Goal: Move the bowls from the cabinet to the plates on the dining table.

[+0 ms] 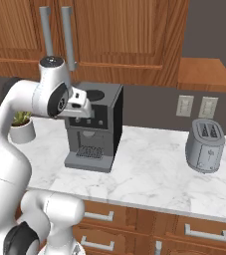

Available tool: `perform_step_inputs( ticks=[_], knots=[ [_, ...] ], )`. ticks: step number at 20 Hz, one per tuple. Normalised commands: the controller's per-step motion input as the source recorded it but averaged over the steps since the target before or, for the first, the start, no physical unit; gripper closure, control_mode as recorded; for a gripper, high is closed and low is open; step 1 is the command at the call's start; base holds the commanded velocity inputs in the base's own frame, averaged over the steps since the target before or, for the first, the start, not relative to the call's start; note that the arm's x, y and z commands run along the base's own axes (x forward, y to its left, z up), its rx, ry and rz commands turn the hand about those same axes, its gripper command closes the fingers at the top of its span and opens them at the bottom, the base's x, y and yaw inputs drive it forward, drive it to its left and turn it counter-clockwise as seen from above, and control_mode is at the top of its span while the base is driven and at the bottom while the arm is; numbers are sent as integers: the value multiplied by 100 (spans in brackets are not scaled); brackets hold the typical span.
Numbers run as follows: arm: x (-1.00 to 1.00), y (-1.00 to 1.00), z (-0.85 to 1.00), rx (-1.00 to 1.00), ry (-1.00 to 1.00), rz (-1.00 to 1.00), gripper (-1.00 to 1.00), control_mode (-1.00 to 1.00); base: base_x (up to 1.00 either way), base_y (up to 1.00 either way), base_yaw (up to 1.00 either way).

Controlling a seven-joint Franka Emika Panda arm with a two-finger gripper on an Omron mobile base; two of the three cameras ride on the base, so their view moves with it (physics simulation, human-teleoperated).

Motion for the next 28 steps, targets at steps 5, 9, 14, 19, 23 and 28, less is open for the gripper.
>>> perform_step_inputs(
  ticks=[5, 9, 14, 19, 23, 28],
  knots=[
    [-14, 6, 19, -5, -10, 1, -100, -100, 0, 0, 0],
    [0, 26, 23, -7, -7, -5, -100, -100, 0, 0, 0],
    [2, 15, 26, -6, -5, -12, -100, -100, 0, 0, 0],
    [-5, -1, 29, -2, -4, -5, -100, -100, 0, 0, 0],
    [-4, -11, 26, -1, -7, -1, -100, -100, 0, 0, 0],
    [-5, -6, 27, 0, -13, 3, -100, -100, 0, 0, 0]
  ],
)
